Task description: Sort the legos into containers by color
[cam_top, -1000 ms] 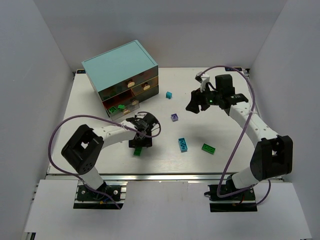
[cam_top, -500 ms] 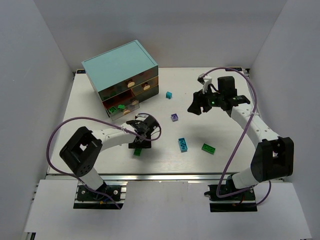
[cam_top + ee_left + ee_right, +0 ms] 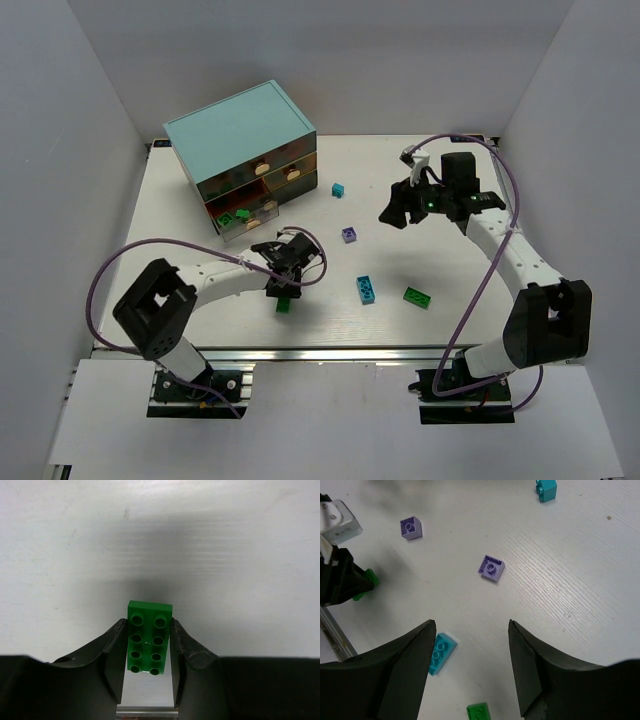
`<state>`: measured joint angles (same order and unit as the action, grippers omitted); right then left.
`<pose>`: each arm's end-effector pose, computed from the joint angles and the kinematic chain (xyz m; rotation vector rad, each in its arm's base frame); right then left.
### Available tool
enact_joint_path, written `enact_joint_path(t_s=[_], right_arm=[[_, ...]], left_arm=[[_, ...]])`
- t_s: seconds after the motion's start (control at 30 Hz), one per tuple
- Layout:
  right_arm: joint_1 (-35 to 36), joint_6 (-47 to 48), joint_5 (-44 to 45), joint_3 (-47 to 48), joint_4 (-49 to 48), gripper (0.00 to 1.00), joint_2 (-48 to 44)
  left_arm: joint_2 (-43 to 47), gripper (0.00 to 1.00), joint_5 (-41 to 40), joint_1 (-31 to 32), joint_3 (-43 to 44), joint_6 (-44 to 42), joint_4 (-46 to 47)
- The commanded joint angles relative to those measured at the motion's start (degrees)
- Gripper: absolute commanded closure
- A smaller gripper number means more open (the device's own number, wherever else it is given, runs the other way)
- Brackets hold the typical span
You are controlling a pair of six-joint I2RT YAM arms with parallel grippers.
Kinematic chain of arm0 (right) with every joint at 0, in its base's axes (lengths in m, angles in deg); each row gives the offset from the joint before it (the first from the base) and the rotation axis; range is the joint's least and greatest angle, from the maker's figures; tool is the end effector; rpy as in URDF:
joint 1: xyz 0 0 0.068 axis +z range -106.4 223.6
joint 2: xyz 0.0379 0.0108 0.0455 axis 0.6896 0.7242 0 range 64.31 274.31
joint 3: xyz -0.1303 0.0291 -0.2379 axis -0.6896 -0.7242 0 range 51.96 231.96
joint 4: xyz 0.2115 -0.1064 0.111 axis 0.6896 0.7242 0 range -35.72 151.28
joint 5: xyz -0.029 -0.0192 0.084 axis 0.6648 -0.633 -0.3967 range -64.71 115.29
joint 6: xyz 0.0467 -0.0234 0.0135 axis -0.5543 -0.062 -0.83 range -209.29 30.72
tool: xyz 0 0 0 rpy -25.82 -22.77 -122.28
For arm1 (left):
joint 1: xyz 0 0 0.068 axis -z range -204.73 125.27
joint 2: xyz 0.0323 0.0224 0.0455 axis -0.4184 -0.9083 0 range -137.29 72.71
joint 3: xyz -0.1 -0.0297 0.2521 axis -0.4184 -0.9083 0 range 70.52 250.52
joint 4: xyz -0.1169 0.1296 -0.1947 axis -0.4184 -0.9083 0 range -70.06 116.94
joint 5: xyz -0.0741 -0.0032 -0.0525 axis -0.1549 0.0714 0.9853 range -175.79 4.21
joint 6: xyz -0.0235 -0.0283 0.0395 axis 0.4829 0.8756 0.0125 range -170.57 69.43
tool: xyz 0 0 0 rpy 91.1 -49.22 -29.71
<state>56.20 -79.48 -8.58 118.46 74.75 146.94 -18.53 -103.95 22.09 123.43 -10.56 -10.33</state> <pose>0.3092 0.0896 0.3030 -0.7368 2.0346 0.6773 0.2009 -0.1980 0.1681 0.1078 2.7408 0.0802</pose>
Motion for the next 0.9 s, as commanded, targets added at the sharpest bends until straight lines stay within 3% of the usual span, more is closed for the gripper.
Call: enact_joint_path(t_s=[0.0,0.17,0.27,0.3,0.4,0.73,0.87], right_arm=[[-0.56,1.88,-0.68,-1.11,0.01,0.35,-2.56],[-0.73,4.52,-1.02,-2.78,0.97,0.4,-3.18],[-0.56,7.59,-1.38,-4.53,1.94,0.56,-3.88],[-0.56,8.38,-1.38,-5.23,1.94,0.65,-3.97],[-0.56,10.58,-0.59,-7.86,1.68,0.74,-5.02],[-0.73,13.05,0.56,-11.92,1.15,0.74,-6.69],[-0.73,13.66,0.56,-12.18,1.33,0.66,-6.69]], left_arm=[[7.74,0.81,-0.47,0.54,6.14,-2.74,-0.25],[10.38,0.84,-7.06,-1.65,19.04,-6.52,-3.94],[8.72,0.91,-12.07,-4.37,24.42,-8.89,-6.66],[7.58,0.91,-13.21,-5.25,26.79,-9.42,-7.02],[5.64,0.91,-16.03,-9.55,30.14,-11.44,-7.29],[-0.33,0.92,-25.26,-19.13,36.57,-20.3,-2.02],[-2.18,0.91,-25.09,-20.37,36.22,-23.66,1.15]])
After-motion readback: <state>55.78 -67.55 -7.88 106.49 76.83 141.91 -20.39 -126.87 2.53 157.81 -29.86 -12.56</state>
